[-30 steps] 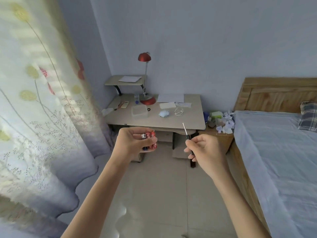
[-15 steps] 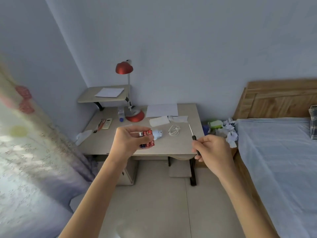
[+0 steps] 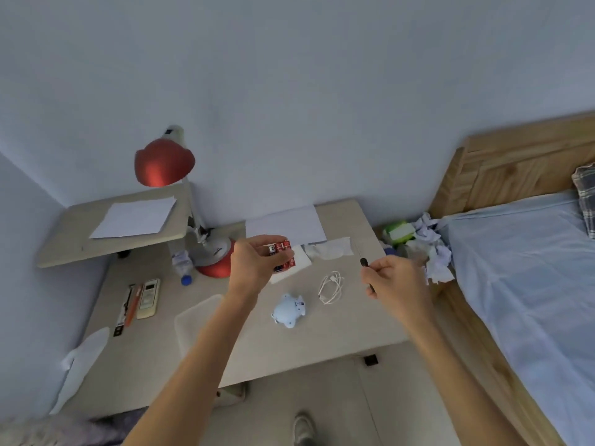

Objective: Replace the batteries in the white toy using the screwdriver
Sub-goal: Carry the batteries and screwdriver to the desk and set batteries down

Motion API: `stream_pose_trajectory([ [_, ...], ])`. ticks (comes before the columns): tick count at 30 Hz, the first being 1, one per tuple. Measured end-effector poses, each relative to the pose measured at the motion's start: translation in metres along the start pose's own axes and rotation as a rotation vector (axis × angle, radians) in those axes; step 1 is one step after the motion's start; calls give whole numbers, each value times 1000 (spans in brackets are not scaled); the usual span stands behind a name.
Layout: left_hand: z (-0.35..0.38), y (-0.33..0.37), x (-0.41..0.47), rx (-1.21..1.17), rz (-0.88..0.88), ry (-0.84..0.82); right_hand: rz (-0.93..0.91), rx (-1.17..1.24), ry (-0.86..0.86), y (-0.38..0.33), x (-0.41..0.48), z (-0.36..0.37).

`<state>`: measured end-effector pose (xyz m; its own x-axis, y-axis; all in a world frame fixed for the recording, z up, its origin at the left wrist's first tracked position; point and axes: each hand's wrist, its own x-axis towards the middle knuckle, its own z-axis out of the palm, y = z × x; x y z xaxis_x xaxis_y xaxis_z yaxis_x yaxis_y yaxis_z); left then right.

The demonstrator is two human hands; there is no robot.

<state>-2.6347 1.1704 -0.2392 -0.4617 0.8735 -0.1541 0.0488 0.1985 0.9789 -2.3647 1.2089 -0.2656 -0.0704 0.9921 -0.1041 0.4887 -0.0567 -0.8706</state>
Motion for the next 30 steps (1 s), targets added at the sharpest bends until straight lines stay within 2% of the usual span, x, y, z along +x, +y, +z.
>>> stream_pose_trajectory([
  [8,23,-100,133,67,-127,0,196,-125,43,64,85,63],
  [13,37,-180,188,123,-224,14,220,-287,85,119,123,97],
  [21,54,-266,222,157,-274,35,290,-358,76,197,149,138],
  [30,59,-281,221,77,-246,56,295,-275,22,224,144,150],
])
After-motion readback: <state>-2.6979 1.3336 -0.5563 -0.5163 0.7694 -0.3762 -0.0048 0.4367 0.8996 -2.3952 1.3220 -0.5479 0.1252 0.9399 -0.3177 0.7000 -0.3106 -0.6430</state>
